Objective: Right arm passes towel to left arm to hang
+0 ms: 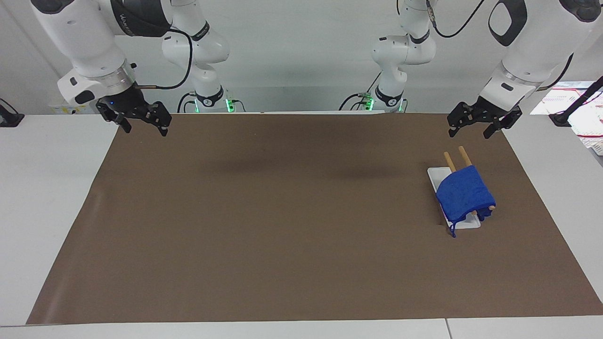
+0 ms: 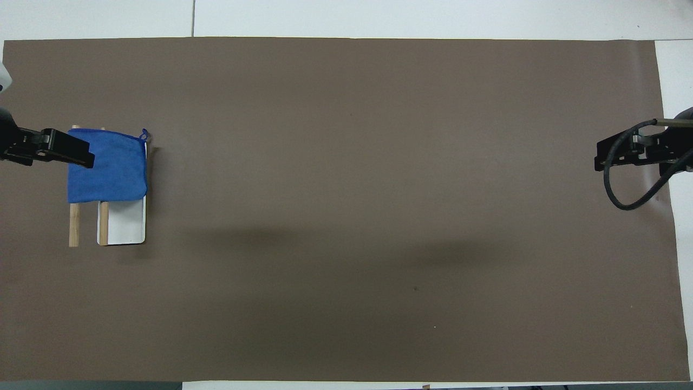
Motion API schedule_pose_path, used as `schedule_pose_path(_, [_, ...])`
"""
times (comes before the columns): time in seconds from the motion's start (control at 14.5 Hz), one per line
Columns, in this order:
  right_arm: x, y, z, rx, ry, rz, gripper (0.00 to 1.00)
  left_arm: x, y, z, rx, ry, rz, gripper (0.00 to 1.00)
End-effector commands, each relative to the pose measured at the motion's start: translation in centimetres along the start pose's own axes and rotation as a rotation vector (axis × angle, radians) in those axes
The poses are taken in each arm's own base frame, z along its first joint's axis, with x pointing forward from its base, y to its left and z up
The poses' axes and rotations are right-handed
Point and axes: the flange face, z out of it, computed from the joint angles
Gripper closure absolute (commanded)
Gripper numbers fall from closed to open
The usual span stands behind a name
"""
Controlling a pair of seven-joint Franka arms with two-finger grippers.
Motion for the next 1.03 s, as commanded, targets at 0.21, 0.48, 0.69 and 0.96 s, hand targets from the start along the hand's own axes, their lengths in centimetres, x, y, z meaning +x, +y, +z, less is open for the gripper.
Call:
schedule_pose_path(0.21, [-0.70,0.41,-0.03,0.003,0.004,-0.017,0.00,-0.14,-1.08,-0.21,0.009,0.016,-0.007,0.00])
schedule_pose_path(0.48, [-0.70,0.41,-0.03,0.003,0.004,-0.017,0.00,-0.46,-1.07,0.17,0.008,0.005,-0.009,0.00])
schedule_pose_path(0.69, [-0.70,0.41,-0.03,0.003,0.004,-0.017,0.00,-0.46,-1.16,0.17,0.008,0.005,-0.010,0.00])
schedule_pose_path(0.96, [-0.70,0.41,-0.03,0.003,0.004,-0.017,0.00,-0.46,-1.16,0.17,0.008,0.005,-0.010,0.00])
